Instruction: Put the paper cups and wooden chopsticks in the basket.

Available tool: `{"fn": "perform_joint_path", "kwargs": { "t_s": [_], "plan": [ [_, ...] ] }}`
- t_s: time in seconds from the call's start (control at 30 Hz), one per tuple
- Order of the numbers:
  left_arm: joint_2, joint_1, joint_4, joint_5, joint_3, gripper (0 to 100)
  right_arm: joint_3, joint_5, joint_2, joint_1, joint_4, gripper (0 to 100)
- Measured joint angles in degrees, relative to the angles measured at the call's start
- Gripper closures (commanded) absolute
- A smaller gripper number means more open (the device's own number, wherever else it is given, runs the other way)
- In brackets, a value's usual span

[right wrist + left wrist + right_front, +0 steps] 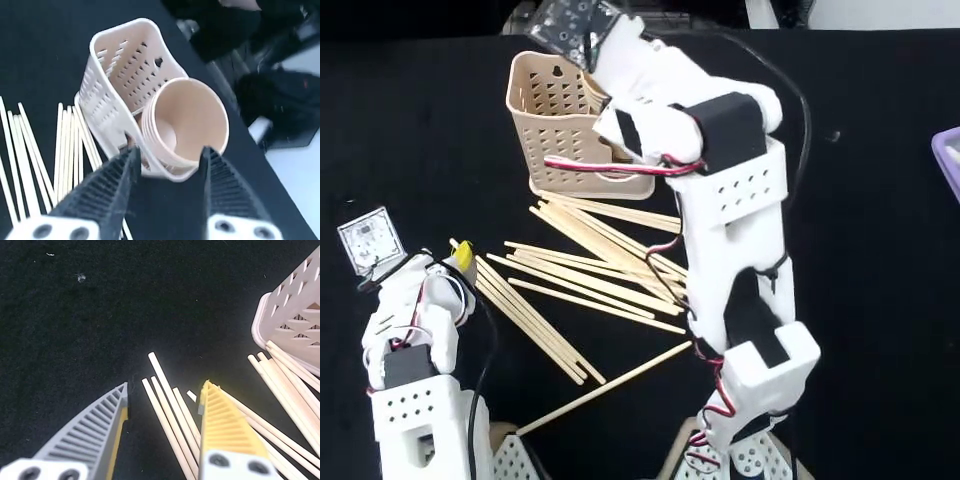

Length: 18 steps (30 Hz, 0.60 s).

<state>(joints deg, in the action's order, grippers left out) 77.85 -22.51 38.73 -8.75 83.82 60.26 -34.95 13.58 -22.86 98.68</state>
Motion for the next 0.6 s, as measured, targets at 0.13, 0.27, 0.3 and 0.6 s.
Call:
{"fn": "perform_joint_path", "kwargs": {
  "t_s": [0.13,0.27,0.3,0.6],
  "plan": [
    [0.09,0.00,-0.70,0.00,0.79,77,-1.67,0.00,-0.79,-0.62,0.70,80.4],
    [0.09,0.00,-0.79,0.00,0.79,77,-8.26,0.18,-5.89,-2.90,0.70,80.4],
    [0.00,0.00,-0.79,0.00,0.79,77,-10.99,0.79,-8.00,-3.87,0.70,80.4],
    [0.00,0.00,-0.79,0.00,0.79,77,-58.20,4.31,-32.70,-17.14,-0.62,80.2]
  ]
}}
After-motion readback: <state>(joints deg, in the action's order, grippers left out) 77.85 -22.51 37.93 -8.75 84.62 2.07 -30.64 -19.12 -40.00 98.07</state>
